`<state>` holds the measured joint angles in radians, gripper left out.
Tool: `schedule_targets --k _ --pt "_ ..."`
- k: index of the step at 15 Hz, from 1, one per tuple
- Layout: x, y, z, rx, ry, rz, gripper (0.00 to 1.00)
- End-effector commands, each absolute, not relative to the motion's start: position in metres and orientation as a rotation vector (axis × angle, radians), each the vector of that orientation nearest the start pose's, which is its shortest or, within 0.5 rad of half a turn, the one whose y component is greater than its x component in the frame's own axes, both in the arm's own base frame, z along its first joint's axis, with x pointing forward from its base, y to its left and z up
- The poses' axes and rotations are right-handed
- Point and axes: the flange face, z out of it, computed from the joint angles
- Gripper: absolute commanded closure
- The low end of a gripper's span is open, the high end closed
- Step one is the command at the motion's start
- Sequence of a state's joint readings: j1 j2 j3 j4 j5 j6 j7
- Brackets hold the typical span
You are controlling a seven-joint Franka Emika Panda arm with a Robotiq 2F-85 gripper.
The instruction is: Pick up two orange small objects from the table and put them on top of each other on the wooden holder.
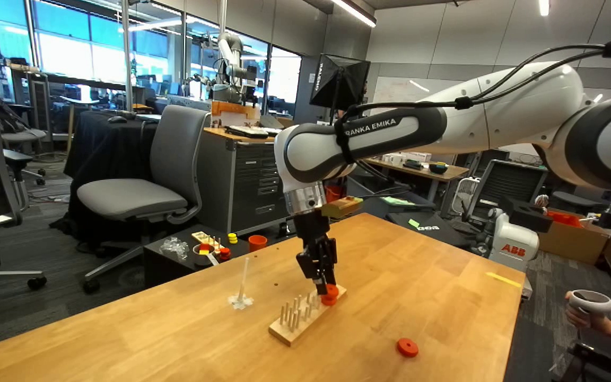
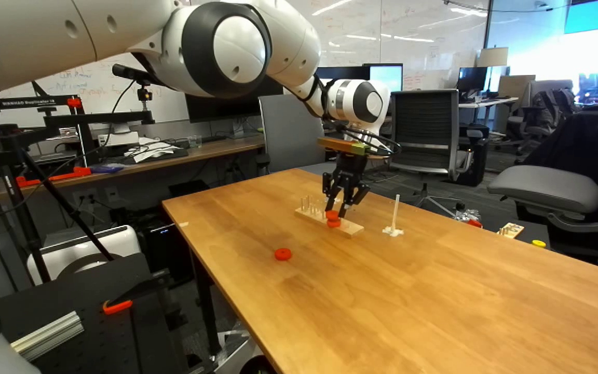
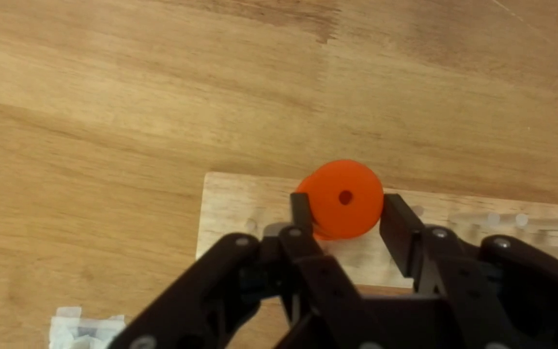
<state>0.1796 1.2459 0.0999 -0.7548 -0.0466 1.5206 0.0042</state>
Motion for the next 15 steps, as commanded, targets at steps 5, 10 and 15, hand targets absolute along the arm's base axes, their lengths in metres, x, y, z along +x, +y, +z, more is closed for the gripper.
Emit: schedule_targets --k 5,10,15 --pt "0.722 0.162 0.134 -3.028 -0.337 0.750 0.84" --pt "0.723 0.158 0.131 -3.029 -0.322 0.757 0.84" --pt "0.722 0.163 0.127 -3.035 -0.329 0.757 0.84"
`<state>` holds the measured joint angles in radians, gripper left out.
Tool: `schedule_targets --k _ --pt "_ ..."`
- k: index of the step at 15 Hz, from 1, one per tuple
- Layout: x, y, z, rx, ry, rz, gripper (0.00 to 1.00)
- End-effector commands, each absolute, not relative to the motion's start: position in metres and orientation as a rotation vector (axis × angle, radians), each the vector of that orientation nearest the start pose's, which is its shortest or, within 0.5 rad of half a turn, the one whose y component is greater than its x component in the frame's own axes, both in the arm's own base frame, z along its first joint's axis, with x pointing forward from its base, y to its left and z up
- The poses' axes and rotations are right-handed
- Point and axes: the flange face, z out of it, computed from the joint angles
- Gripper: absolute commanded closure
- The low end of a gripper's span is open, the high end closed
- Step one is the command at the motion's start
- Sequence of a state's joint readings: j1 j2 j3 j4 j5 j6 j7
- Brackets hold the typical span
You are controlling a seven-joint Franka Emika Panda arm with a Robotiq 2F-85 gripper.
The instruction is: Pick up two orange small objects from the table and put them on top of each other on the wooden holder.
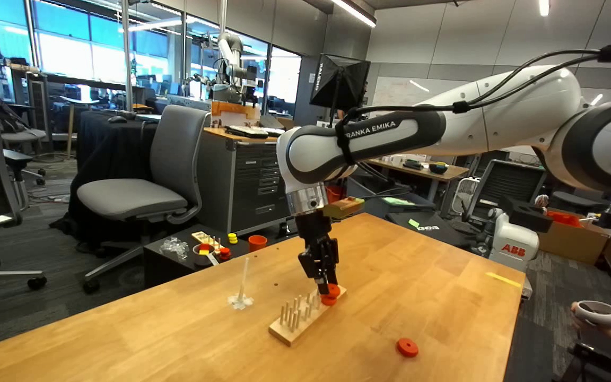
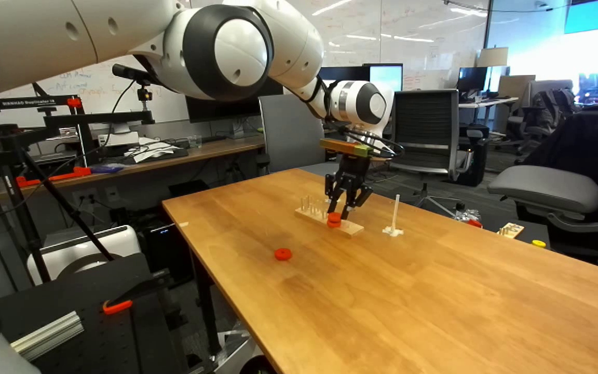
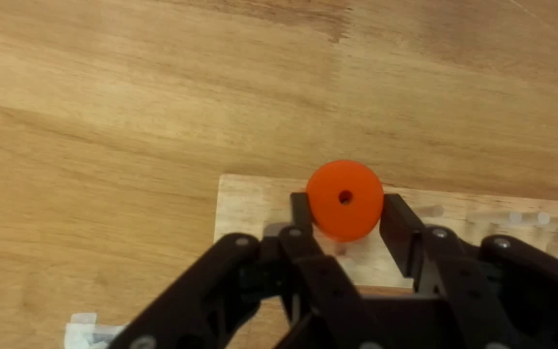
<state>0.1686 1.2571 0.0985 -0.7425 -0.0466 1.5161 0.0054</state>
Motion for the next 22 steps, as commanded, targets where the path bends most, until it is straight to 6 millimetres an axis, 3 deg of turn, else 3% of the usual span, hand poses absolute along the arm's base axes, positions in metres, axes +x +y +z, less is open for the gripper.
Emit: schedule_targets --k 1,18,22 --pt "0.722 0.164 0.127 -3.037 -0.331 0.757 0.84" --pt "0.718 0.192 0.121 -3.119 -0.378 0.697 0.84" --pt "0.713 0.198 0.121 -3.147 -0.458 0.718 0.84"
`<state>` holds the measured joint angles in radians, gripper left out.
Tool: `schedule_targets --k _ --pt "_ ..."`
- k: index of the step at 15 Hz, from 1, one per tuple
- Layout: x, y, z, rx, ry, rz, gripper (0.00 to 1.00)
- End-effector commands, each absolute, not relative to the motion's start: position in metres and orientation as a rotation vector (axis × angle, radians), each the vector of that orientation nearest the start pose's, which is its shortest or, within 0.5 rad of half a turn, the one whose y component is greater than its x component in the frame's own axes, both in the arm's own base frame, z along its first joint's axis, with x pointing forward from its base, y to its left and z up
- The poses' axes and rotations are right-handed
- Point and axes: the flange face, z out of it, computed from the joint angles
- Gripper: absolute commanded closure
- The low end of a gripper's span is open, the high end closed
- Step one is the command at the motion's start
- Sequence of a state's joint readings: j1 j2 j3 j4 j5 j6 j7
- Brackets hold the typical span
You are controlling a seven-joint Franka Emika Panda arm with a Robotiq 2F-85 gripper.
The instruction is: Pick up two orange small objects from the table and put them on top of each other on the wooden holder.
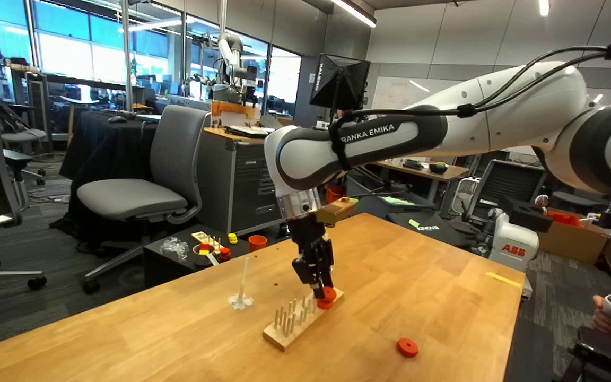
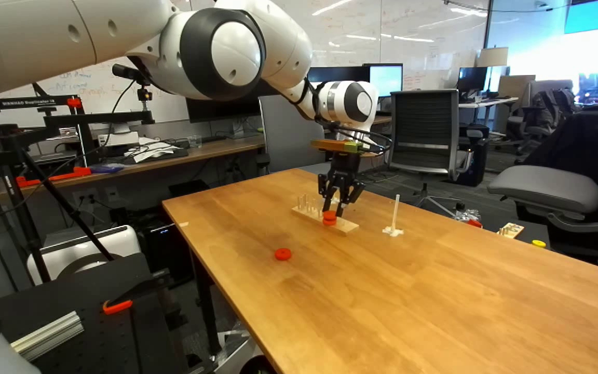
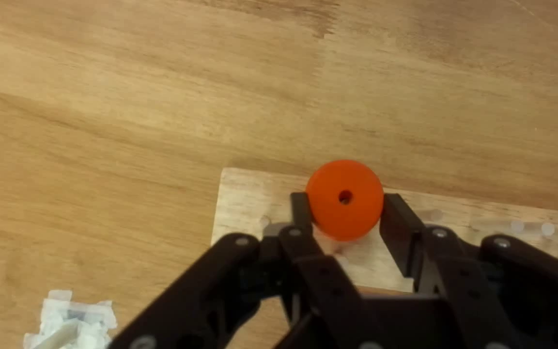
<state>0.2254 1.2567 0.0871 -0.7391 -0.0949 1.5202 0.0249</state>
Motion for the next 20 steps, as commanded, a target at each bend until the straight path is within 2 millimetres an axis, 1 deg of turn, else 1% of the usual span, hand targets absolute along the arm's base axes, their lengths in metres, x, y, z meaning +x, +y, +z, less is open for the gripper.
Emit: schedule_targets --k 1,9,15,17,20 --pt "0.712 0.199 0.121 -3.156 -0.481 0.716 0.84" --pt "0.705 0.205 0.111 -3.190 -0.554 0.732 0.84" --pt "0.699 0.207 0.111 -3.194 -0.650 0.700 0.84" --pt "0.694 0.205 0.111 -3.194 -0.695 0.677 0.84" --pt "0.681 0.199 0.112 -3.187 -0.793 0.672 0.84"
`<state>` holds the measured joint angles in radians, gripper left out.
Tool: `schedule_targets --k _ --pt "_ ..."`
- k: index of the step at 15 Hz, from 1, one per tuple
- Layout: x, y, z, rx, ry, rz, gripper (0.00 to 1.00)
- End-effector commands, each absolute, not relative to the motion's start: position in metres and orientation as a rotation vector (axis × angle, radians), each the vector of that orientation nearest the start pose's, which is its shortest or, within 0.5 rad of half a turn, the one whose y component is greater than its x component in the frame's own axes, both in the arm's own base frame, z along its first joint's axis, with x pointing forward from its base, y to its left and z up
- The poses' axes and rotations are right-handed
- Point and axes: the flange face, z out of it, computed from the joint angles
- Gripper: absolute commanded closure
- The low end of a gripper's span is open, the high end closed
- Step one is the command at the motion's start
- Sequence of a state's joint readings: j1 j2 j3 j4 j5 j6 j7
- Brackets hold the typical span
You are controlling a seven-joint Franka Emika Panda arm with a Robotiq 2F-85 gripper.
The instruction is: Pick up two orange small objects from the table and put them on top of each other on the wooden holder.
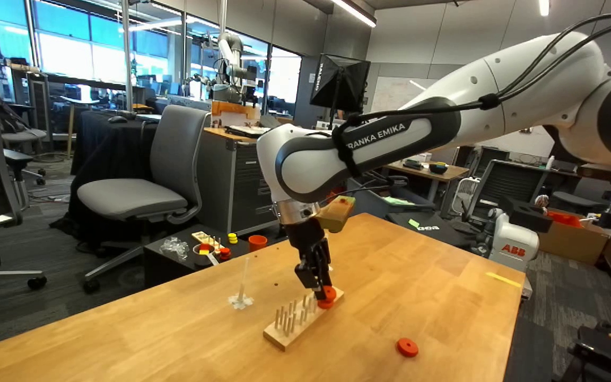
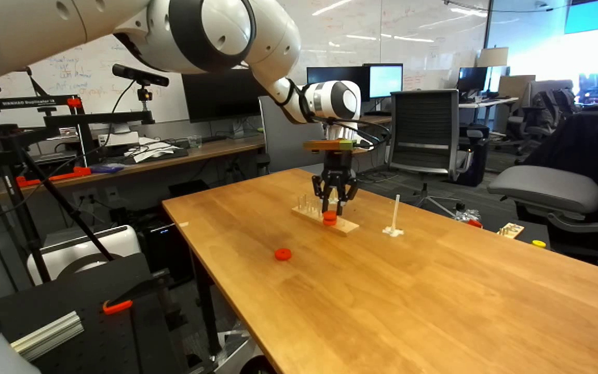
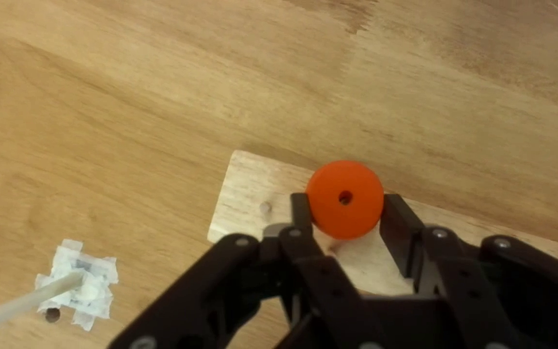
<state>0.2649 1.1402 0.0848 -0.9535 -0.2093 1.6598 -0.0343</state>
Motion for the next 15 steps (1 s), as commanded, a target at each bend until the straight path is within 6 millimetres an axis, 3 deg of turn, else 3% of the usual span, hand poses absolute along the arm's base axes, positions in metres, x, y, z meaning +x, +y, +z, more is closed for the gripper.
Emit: schedule_targets --k 1,5,7,15 --pt "0.675 0.196 0.112 -3.185 -0.840 0.690 0.84" --pt "0.648 0.179 0.105 -3.167 -1.023 0.777 0.84" --pt "0.631 0.168 0.087 -3.162 -1.081 0.784 0.84" --pt "0.580 0.151 0.103 -3.145 -1.210 0.721 0.84"
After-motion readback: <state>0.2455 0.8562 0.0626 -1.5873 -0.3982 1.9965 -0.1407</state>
